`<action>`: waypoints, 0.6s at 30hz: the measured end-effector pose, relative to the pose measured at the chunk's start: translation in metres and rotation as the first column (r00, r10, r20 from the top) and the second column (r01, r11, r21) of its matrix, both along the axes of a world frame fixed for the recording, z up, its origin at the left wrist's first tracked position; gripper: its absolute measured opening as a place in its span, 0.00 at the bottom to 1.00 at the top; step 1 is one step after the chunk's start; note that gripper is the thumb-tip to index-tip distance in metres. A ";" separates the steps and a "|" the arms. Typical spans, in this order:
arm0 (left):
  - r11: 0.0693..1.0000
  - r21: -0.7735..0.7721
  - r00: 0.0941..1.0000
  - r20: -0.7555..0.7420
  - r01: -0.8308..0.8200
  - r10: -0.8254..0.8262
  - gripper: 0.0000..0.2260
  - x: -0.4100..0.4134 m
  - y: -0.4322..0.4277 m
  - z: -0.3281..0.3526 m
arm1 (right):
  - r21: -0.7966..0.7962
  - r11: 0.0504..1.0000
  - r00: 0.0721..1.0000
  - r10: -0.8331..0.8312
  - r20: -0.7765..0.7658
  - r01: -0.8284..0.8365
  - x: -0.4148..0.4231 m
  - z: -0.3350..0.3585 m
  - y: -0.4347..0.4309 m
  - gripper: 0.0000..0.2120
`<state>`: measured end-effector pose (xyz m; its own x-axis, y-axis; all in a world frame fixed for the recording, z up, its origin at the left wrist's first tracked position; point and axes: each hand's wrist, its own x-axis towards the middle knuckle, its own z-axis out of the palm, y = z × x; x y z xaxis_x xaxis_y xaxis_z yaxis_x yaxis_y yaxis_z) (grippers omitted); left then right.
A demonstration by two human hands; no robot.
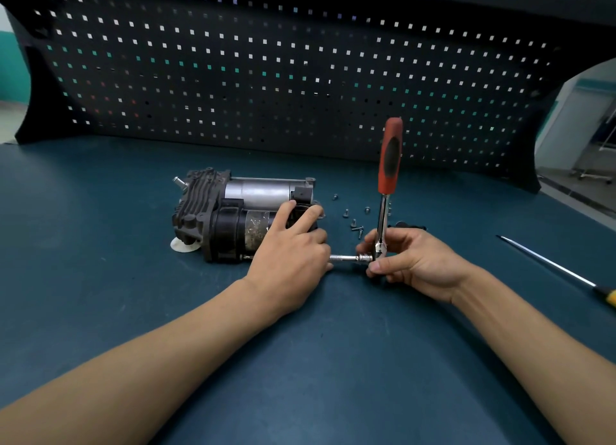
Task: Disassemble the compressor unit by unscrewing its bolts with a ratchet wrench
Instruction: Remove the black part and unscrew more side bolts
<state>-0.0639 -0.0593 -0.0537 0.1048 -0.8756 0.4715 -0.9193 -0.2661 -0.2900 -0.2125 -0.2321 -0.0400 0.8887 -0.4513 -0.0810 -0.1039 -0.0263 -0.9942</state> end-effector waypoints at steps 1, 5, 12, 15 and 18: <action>1.000 -0.001 1.000 0.002 0.002 -0.002 0.14 0.000 0.000 0.000 | -0.022 1.000 1.000 0.003 0.002 -0.003 0.000 0.000 0.001 0.17; 1.000 -0.009 1.000 0.007 0.013 -0.013 0.15 0.000 0.000 0.000 | -0.189 0.982 1.000 0.004 -0.001 -0.004 -0.002 -0.001 0.002 0.16; 1.000 -0.006 1.000 0.005 0.007 -0.007 0.16 -0.001 0.000 0.001 | -0.515 0.857 0.994 0.075 0.074 -0.026 -0.002 -0.007 0.005 0.16; 1.000 0.001 1.000 0.007 0.002 -0.002 0.16 -0.001 0.000 0.001 | -0.584 0.811 0.995 0.073 0.066 -0.021 -0.002 -0.011 0.003 0.14; 1.000 0.006 1.000 0.004 -0.007 0.007 0.15 -0.002 0.000 0.001 | -0.586 0.809 0.996 0.077 0.046 -0.035 -0.001 -0.012 0.003 0.15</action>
